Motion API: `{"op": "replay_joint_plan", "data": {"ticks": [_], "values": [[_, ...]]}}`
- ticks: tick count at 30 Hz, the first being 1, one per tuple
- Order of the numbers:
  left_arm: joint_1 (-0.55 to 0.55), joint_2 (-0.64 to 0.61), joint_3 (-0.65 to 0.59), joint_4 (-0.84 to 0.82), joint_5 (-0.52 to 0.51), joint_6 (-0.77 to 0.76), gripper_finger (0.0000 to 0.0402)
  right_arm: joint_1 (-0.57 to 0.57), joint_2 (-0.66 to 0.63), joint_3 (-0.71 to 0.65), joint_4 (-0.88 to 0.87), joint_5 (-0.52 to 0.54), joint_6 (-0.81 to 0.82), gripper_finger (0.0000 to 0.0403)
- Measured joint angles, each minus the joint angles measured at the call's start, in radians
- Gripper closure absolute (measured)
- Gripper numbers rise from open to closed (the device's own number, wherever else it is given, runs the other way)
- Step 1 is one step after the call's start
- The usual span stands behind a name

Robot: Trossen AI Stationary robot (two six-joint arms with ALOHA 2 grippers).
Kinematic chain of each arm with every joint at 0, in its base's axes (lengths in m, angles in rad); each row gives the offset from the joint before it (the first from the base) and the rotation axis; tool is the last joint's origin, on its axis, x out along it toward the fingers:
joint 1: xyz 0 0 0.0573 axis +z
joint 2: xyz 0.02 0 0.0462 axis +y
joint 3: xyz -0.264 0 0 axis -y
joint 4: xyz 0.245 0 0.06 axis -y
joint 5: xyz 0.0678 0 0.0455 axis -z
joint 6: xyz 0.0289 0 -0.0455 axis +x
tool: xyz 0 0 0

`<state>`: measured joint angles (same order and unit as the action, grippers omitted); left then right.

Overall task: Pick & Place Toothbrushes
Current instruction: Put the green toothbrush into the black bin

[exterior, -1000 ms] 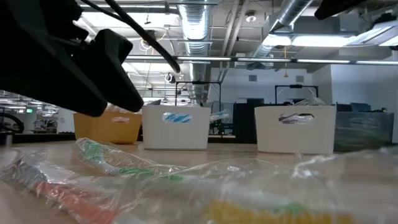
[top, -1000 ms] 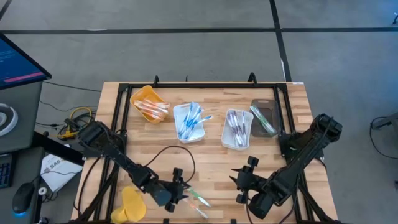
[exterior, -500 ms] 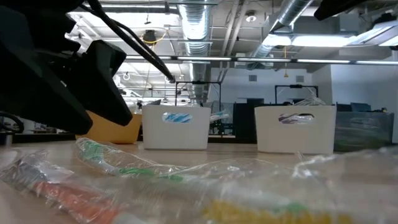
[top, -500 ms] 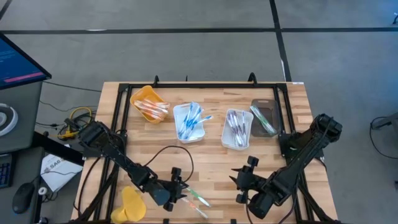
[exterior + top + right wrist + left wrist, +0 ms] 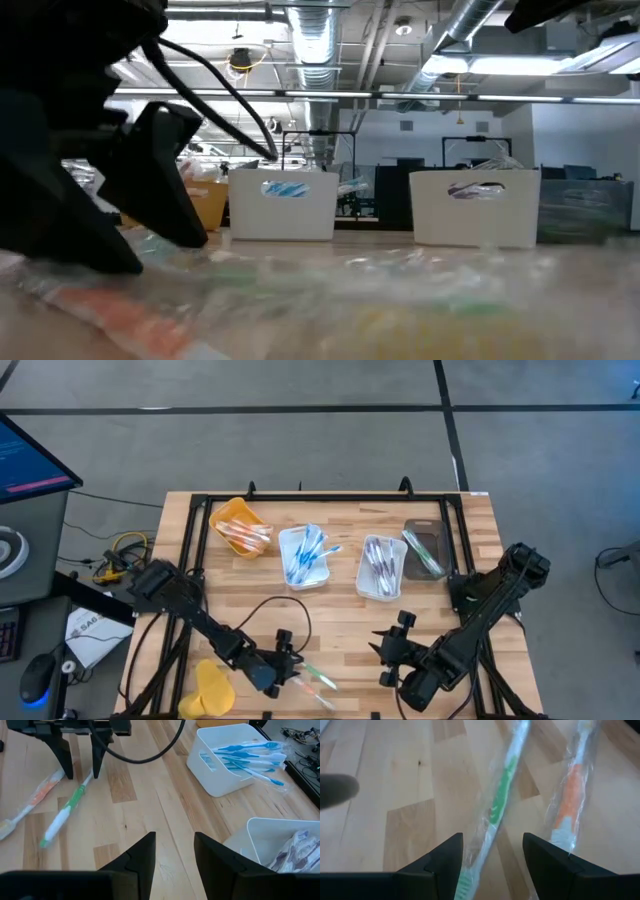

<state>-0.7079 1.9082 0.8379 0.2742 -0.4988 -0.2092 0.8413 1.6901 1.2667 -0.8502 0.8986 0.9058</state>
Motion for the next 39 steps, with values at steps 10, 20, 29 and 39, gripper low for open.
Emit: {"op": "replay_joint_plan", "data": {"ticks": [10,20,29,39], "values": [[0.019,0.034,0.002,0.035,0.000,-0.008,0.0204,0.000,0.000,0.000,0.001,0.000,0.002,0.0274],[0.019,0.036,0.003,0.031,0.009,-0.008,0.0285,0.000,0.000,0.000,0.023,0.000,0.003,0.0274],[0.022,0.038,0.000,0.015,-0.079,0.021,0.0389,0.000,0.000,0.000,0.022,-0.001,0.000,0.0274],[0.024,0.013,-0.002,0.008,-0.151,-0.006,0.0401,0.000,0.000,0.000,0.022,-0.004,0.007,0.0274]]}}
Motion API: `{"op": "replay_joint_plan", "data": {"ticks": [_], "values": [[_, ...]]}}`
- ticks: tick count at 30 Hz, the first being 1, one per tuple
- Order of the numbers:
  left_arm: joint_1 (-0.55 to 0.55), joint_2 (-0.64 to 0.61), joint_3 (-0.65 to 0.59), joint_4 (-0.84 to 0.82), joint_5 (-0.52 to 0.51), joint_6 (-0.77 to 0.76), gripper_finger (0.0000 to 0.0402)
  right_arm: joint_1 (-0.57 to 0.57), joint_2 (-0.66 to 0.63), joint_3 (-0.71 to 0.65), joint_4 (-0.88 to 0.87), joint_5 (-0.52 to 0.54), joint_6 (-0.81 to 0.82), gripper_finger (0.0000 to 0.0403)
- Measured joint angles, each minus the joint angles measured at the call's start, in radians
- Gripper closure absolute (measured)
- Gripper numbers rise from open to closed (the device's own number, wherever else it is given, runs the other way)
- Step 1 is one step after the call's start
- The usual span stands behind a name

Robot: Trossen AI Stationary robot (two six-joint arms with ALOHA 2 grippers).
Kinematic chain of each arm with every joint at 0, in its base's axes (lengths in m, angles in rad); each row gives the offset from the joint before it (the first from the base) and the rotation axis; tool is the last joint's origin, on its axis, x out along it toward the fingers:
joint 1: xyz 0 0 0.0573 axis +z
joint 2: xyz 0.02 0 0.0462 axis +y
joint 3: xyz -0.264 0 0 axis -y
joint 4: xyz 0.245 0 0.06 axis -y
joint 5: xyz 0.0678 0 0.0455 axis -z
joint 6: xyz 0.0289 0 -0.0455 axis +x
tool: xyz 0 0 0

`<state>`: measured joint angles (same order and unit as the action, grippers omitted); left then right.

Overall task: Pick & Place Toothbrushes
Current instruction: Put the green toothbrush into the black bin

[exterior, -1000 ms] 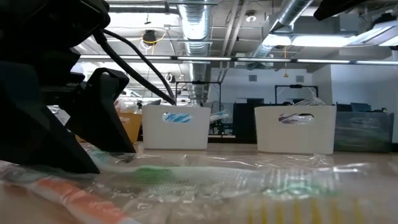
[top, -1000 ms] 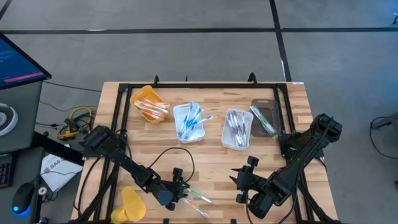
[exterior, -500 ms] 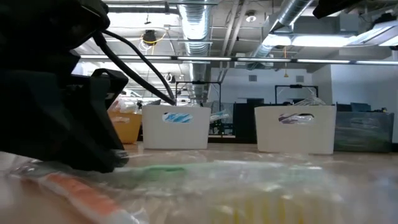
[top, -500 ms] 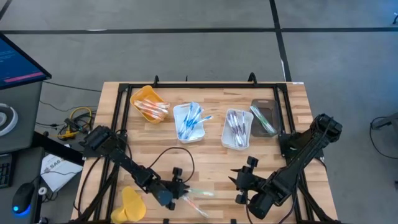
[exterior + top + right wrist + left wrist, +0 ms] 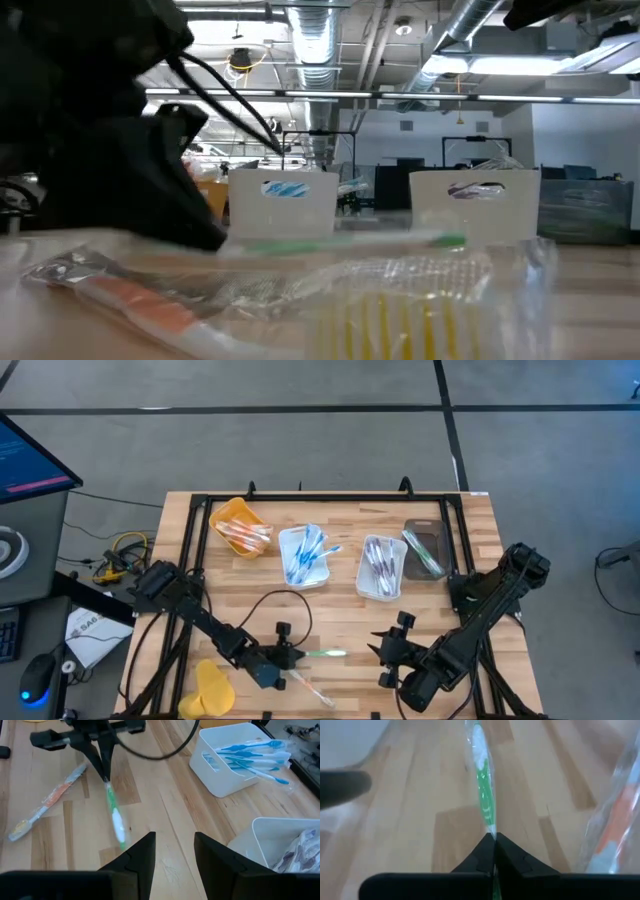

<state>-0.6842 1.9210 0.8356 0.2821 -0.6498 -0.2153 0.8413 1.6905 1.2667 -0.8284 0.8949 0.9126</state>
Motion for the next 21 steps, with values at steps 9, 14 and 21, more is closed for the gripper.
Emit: {"op": "replay_joint_plan", "data": {"ticks": [9,14,21], "values": [[-0.039,-0.120,0.000,0.013,-0.073,-0.001,0.0401,0.000,0.000,0.000,0.003,-0.005,0.039,0.0274],[-0.072,-0.210,0.000,0.051,-0.126,-0.053,0.0401,0.000,0.000,0.000,0.002,-0.011,0.038,0.0274],[-0.101,-0.238,0.002,0.190,-0.167,-0.008,0.0402,0.002,0.000,0.000,0.103,-0.011,-0.119,0.0274]]}}
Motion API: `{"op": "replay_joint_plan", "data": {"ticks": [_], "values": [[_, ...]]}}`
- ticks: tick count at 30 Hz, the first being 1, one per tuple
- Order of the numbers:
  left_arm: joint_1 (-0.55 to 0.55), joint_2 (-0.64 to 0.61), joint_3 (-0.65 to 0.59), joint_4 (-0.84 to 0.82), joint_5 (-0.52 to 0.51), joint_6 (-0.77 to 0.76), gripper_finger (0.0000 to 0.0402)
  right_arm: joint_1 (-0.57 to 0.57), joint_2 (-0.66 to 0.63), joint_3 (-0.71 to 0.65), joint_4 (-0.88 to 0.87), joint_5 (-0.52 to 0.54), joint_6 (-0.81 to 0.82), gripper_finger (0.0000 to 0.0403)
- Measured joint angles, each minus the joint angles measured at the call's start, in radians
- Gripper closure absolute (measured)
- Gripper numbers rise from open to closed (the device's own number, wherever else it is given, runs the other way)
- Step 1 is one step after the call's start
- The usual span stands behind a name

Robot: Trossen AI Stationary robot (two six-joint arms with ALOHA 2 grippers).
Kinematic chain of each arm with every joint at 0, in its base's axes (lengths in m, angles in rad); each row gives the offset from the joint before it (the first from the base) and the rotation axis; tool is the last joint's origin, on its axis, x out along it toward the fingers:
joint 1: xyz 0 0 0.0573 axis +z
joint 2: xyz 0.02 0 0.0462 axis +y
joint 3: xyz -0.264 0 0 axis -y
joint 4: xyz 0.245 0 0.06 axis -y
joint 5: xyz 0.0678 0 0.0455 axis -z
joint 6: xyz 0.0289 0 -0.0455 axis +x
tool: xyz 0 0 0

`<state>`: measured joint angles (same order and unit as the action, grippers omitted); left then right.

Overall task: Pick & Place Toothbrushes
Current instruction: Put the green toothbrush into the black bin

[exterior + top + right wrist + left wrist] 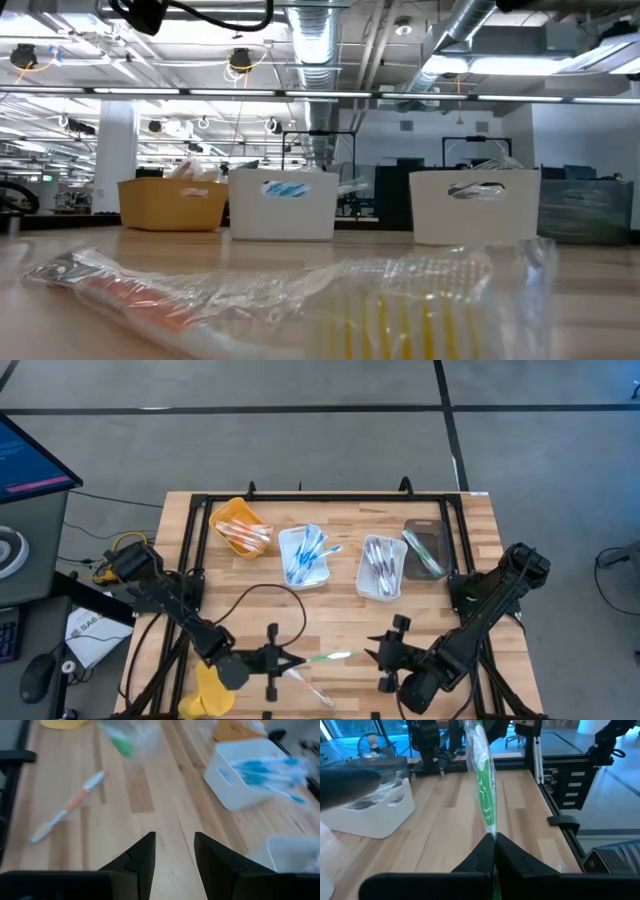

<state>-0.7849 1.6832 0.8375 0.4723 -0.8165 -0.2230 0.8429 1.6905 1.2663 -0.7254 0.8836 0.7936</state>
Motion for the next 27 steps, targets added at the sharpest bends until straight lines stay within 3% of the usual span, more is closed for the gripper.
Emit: {"op": "replay_joint_plan", "data": {"ticks": [7,18,27], "values": [[0.000,0.001,0.000,0.018,-0.002,-0.001,0.0401,0.001,0.000,0.000,0.147,0.000,-0.157,0.0257],[0.003,0.001,0.000,0.023,-0.004,-0.002,0.0401,-0.056,0.000,0.000,0.280,0.000,-0.263,0.0144],[0.003,0.002,0.000,0.023,-0.003,-0.002,0.0401,-0.096,0.000,0.000,0.384,-0.080,-0.412,0.0138]]}}
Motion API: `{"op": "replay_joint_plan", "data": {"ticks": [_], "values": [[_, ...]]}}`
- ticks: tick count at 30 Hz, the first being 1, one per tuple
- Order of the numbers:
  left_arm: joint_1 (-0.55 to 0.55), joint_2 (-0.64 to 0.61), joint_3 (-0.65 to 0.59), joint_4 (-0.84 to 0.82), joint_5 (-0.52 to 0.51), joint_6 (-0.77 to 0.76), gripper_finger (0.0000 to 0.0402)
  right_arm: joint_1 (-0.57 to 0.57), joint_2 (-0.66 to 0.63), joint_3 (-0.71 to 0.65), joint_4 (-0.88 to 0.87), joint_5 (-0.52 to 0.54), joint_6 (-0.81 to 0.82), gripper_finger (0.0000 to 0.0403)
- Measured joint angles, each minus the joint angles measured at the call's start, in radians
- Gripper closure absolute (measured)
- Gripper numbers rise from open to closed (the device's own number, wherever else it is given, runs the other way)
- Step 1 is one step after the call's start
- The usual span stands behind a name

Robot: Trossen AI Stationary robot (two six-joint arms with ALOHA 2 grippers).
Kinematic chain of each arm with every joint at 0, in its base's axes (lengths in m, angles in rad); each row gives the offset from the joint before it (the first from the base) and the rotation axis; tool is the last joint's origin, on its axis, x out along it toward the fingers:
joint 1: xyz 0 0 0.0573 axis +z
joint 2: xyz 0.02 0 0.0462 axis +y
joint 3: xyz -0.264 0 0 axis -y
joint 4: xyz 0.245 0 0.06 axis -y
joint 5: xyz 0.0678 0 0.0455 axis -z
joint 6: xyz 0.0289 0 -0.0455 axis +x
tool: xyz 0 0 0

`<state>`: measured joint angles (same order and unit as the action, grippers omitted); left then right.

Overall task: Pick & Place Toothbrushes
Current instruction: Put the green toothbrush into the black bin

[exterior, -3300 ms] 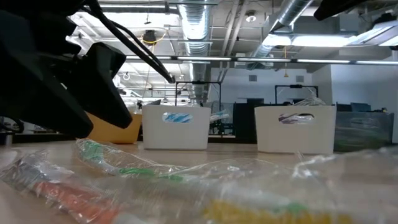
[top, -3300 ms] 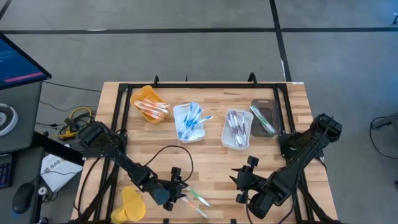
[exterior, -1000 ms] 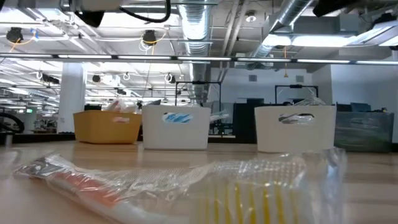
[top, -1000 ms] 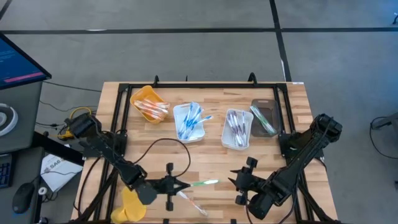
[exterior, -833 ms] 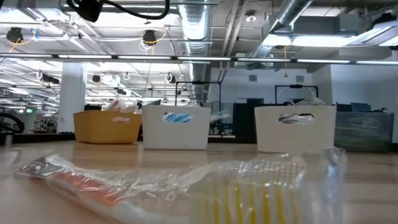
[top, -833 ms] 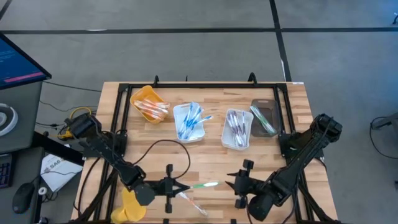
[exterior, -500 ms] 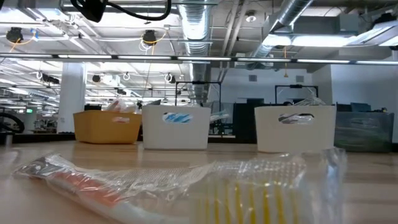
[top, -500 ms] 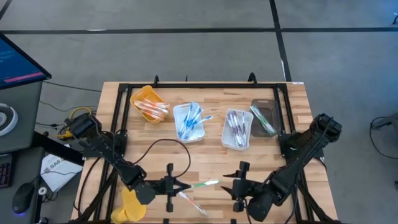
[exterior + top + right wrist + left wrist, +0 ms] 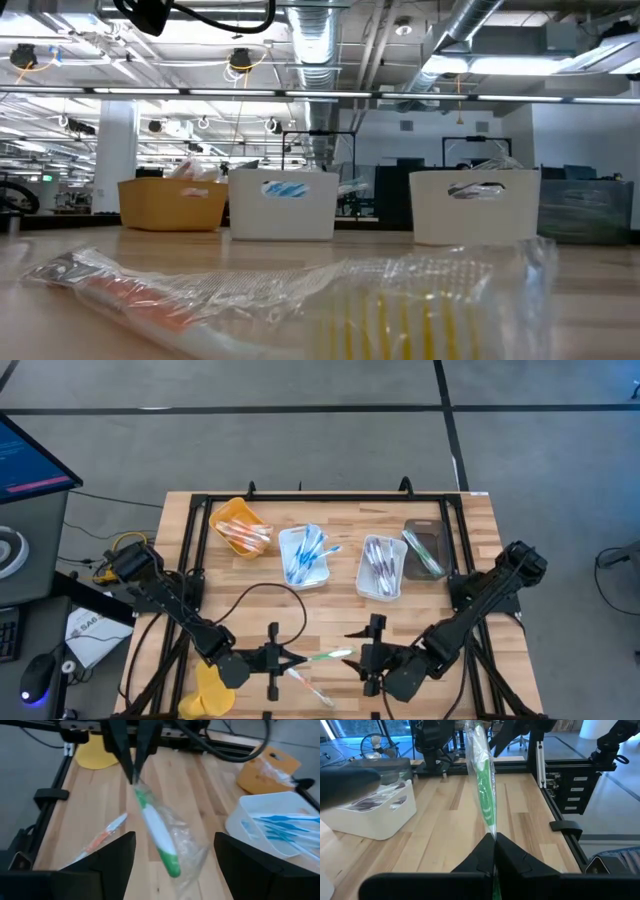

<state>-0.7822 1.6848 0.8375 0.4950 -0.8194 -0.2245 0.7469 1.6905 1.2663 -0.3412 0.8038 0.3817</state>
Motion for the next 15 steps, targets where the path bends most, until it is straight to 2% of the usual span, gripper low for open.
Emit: {"op": "replay_joint_plan", "data": {"ticks": [4,7,11,15], "values": [[0.000,0.000,0.000,0.000,0.001,0.000,0.0401,-0.012,0.000,0.000,0.000,-0.046,-0.013,0.0140],[0.000,0.000,0.000,0.000,0.004,0.000,0.0401,-0.016,0.000,0.000,0.000,-0.048,-0.026,0.0157],[0.000,0.000,0.000,0.000,0.004,0.000,0.0401,-0.017,0.000,0.000,0.013,-0.048,-0.047,0.0205],[0.000,0.000,0.000,0.000,0.004,-0.001,0.0401,-0.017,0.000,0.000,0.018,-0.048,-0.075,0.0272]]}}
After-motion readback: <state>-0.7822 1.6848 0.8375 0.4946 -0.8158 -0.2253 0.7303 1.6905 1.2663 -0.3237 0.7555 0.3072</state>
